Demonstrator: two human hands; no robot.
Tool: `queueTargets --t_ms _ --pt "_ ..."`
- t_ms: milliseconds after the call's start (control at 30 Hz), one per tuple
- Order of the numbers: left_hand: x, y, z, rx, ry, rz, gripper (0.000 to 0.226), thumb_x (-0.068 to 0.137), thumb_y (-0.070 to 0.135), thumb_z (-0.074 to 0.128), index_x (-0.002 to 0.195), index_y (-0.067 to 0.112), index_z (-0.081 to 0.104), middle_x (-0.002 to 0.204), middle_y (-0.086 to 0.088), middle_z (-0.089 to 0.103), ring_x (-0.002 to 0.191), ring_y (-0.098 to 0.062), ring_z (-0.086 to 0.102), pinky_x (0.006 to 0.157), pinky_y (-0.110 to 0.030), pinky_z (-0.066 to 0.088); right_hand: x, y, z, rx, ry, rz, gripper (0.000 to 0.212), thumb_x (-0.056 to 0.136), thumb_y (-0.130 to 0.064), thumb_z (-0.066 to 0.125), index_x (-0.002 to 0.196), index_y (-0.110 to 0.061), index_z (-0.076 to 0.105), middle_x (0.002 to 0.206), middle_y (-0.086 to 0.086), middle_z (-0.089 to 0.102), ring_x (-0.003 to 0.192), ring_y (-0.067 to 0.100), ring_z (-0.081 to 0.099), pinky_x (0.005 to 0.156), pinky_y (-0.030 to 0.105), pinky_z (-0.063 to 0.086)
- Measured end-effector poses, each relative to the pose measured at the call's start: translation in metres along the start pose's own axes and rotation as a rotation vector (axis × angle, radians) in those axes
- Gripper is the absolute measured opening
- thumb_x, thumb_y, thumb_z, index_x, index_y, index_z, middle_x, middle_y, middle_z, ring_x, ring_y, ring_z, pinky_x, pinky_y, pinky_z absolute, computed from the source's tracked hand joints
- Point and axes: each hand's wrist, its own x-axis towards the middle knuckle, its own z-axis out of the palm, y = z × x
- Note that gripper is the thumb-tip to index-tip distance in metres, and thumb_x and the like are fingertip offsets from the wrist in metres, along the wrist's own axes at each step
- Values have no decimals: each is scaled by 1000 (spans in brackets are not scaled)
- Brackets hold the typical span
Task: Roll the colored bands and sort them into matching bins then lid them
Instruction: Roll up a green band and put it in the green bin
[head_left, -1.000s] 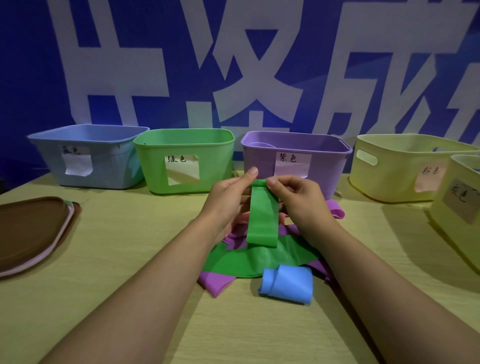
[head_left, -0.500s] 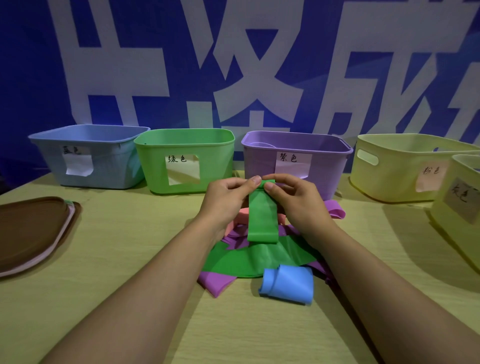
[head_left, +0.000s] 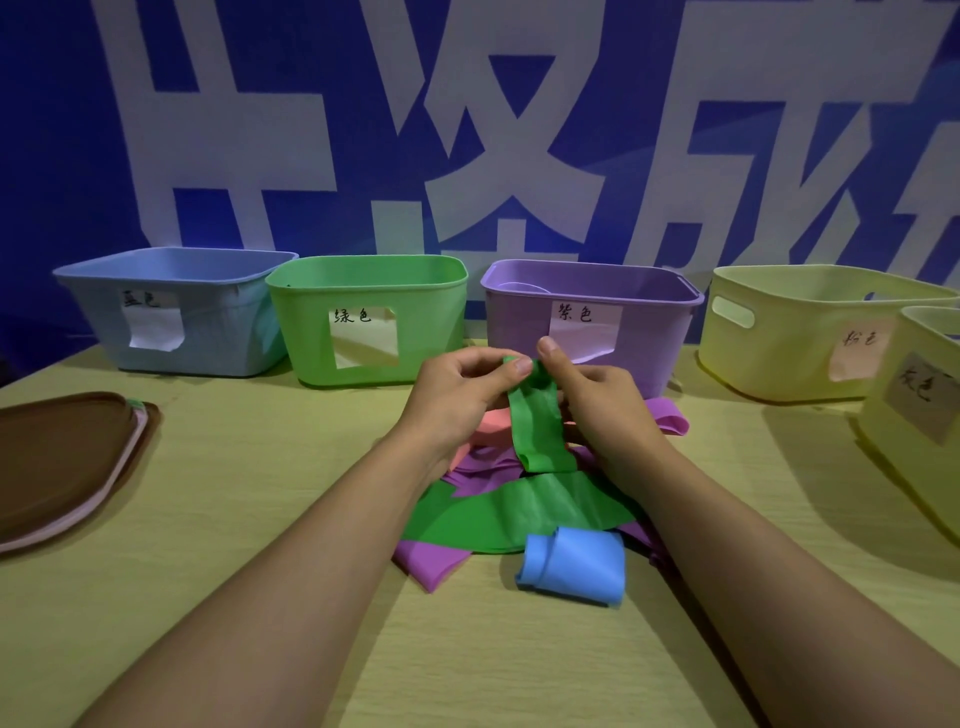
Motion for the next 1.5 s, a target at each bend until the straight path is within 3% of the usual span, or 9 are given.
queueTargets --t_ms 167,367,633,733,833,967,1167,1333,1500 --pt "-2 0 0 28 0 1 11 88 9 78 99 7 78 103 -16 78 105 -32 73 99 -44 58 -2 0 0 -55 11 -64 101 66 -88 68 89 11 66 74 29 61 66 25 52 62 53 47" --pt "-1 -1 0 -20 -18 6 18 88 -1 75 105 4 75 109 -25 74 98 -28 73 91 -35 61 -2 0 -1 -21 -2 -99 37 95 -44 70 88 -9 80 85 11 79 89 30 76 85 53 61" --pt "0 2 1 -93 -32 -44 19 88 -5 72 103 6 74 105 -22 74 95 -31 74 89 -38 61 -8 -9 0 162 -76 -72 23 100 -16 64 108 5 69 85 15 74 70 19 72 56 25 57" --pt "-2 8 2 -148 -17 -73 14 94 7 69 107 2 71 98 -16 75 81 -18 75 71 -24 60 -8 -9 0 169 -99 -92 22 100 -12 63 113 6 68 85 11 73 68 18 69 55 24 56" --pt "-2 6 2 -108 5 -137 35 94 33 71 109 1 71 95 -15 78 84 -23 77 66 -26 60 -9 -10 1 178 -118 -114 22 100 -9 62 117 5 67 90 11 74 74 18 70 58 26 57" --pt "-2 3 0 -26 17 -175 40 92 38 74 106 1 75 95 -17 79 89 -29 78 66 -30 61 -8 -8 1 104 -115 -160 20 98 -13 66 116 -5 70 98 20 73 82 27 71 61 29 60" --pt "1 1 -1 -9 31 -128 29 89 27 77 98 0 77 94 -19 78 91 -32 76 84 -42 63 -3 -3 2 111 -105 -77 19 93 -29 75 107 -16 75 109 10 76 107 29 72 101 56 54" --pt "0 -1 0 -24 15 -78 22 87 15 79 99 -3 75 102 -22 77 99 -38 75 95 -49 59 -3 -3 1 31 -68 14 71 70 -80 70 104 -18 79 96 10 79 102 34 73 97 60 54" --pt "-1 -2 3 -16 -29 -44 11 84 2 79 95 2 75 96 -21 75 92 -33 74 89 -42 61 -5 -7 1 52 31 37 57 78 -67 75 81 -11 80 87 21 77 91 40 75 85 59 60"
